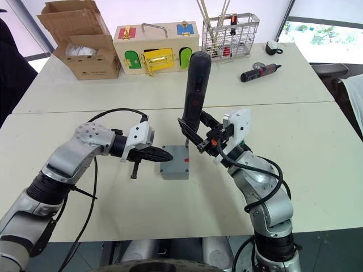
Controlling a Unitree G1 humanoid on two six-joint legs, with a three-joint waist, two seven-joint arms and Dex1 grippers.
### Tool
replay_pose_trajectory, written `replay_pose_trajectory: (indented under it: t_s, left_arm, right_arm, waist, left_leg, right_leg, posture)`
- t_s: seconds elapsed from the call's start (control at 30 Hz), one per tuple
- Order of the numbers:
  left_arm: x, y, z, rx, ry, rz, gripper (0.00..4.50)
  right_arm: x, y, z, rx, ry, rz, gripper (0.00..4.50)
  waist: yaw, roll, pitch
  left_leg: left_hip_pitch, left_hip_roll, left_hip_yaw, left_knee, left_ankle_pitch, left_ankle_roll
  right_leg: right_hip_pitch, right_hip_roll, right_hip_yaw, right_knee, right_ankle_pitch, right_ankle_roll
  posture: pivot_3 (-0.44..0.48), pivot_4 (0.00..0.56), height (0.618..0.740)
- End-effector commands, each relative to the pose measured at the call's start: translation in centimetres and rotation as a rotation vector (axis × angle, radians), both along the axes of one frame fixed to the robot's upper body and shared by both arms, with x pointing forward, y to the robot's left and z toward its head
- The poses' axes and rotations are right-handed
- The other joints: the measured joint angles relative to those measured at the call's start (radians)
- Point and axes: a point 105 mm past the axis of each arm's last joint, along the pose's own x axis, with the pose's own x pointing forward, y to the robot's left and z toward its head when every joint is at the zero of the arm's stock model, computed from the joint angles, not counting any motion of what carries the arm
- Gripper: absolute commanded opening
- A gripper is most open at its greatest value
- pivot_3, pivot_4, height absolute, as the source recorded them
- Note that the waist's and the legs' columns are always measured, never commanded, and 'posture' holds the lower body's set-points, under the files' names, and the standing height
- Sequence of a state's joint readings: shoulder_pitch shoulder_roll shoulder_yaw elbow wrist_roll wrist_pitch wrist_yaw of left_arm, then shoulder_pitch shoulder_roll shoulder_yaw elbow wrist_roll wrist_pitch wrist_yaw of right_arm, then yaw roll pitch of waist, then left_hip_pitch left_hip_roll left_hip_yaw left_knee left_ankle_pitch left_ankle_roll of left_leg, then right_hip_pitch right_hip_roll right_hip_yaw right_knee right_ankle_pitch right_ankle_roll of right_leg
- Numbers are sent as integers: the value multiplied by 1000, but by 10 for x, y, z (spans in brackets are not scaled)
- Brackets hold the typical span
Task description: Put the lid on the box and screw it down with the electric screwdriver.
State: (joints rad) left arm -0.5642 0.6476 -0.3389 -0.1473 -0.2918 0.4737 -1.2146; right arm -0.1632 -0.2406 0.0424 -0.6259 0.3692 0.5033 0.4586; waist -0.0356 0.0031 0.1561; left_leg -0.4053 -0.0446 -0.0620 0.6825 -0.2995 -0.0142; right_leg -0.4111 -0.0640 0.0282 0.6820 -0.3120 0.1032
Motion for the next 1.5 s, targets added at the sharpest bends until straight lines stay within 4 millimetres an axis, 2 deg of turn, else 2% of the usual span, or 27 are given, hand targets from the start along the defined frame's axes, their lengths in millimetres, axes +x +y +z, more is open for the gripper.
replay_pose_trajectory:
  t_s: [0.03,0.2,0.33,0.4,0.67,0.8,1.1,1.2,1.27,1.5]
  left_arm:
    - [2,6,-6,32,9,27,0]
    - [1,6,-8,37,12,28,0]
    - [0,6,-14,57,10,21,0]
    - [0,6,-16,63,8,19,0]
    - [-4,6,-27,90,14,12,0]
    - [-5,7,-30,95,19,14,0]
    - [-5,7,-30,93,19,17,0]
    - [-5,7,-30,92,18,17,0]
    - [-4,6,-30,91,18,17,0]
    - [0,3,-30,59,27,31,0]
  right_arm:
    - [-5,6,-8,-27,23,38,1858]
    - [-9,9,-30,-75,115,68,1858]
    - [-6,8,-49,-137,164,33,1858]
    - [-5,9,-51,-144,167,28,1858]
    - [-2,7,-65,-177,215,-4,1858]
    - [-3,6,-71,-182,237,-16,1858]
    - [-1,5,-69,-175,226,-21,1858]
    - [0,4,-62,-167,200,-21,1858]
    - [2,3,-51,-155,166,-23,1858]
    - [1,-9,33,-97,-9,19,1858]
  waist:
    - [0,0,0]
    - [1,-1,-1]
    - [0,-1,-4]
    - [0,-3,-7]
    - [6,-8,-24]
    - [17,-9,-26]
    - [20,-10,-30]
    - [21,-10,-31]
    - [21,-10,-31]
    - [28,-7,-27]
  left_leg:
    - [1,0,0,0,0,0]
    - [4,0,0,0,0,1]
    - [16,1,0,-5,-2,4]
    - [19,3,0,-7,-2,4]
    - [22,3,0,-10,-2,4]
    - [36,4,0,-18,-3,4]
    - [37,4,-1,-19,-3,4]
    - [37,4,-1,-19,-3,4]
    - [37,4,-1,-19,-3,4]
    - [33,4,-2,-19,-3,4]
  right_leg:
    - [1,0,0,0,0,0]
    - [4,0,0,-1,0,0]
    - [17,1,0,-7,-1,0]
    - [22,2,-1,-14,-1,0]
    - [24,1,0,-16,-1,0]
    - [37,1,0,-22,-1,-1]
    - [39,0,1,-25,-2,-2]
    - [39,0,1,-25,-2,-2]
    - [39,0,1,-26,-2,-2]
    - [38,-1,0,-28,-1,-2]
  posture:
    - [0,150,740]
    - [0,150,740]
    - [0,150,740]
    - [0,150,740]
    - [0,150,740]
    - [0,150,740]
    - [0,150,740]
    - [0,150,740]
    - [0,150,740]
    - [0,150,740]
